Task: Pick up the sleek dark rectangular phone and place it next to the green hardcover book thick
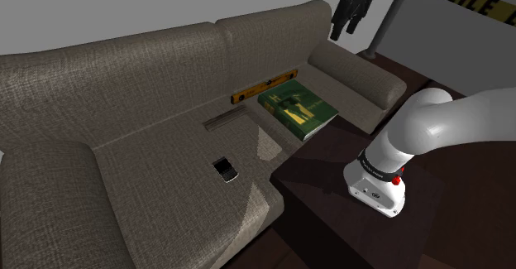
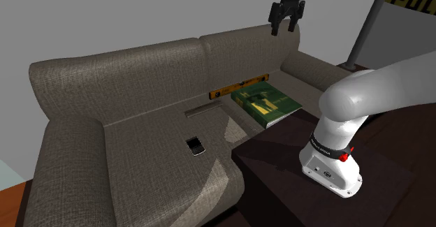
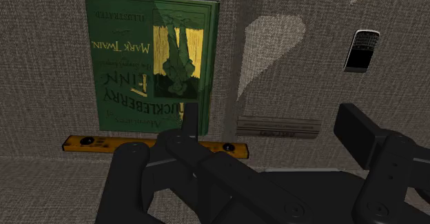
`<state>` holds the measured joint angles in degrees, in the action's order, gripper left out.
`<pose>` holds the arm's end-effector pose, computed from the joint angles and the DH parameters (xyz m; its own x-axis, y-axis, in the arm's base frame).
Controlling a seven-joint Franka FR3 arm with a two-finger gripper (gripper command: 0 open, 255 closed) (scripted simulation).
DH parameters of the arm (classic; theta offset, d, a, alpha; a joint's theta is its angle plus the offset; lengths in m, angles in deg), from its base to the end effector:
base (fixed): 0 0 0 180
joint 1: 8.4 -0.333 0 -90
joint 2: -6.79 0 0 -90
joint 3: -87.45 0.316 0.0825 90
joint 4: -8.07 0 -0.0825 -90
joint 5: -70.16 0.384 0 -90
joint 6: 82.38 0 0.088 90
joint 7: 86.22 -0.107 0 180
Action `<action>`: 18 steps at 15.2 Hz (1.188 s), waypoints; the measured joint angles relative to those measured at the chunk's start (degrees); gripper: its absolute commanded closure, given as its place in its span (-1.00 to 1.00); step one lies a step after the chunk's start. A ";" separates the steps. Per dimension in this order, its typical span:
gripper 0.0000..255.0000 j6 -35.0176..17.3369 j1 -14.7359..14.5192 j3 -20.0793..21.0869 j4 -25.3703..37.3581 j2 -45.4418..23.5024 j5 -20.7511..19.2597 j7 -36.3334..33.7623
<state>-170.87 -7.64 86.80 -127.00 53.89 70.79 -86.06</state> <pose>0.2944 -0.0072 0.5984 0.9998 -0.0180 0.0091 -0.0178 -0.9997 -0.0193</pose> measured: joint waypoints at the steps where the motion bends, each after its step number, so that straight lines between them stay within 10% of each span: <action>1: -1.00 0.00 0.00 0.00 0.00 0.00 0.00 0.00; 18: -1.00 -27.86 -6.00 12.96 -15.19 -12.57 9.12 -10.67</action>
<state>-198.73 -13.64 99.77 -142.18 41.32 79.92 -96.73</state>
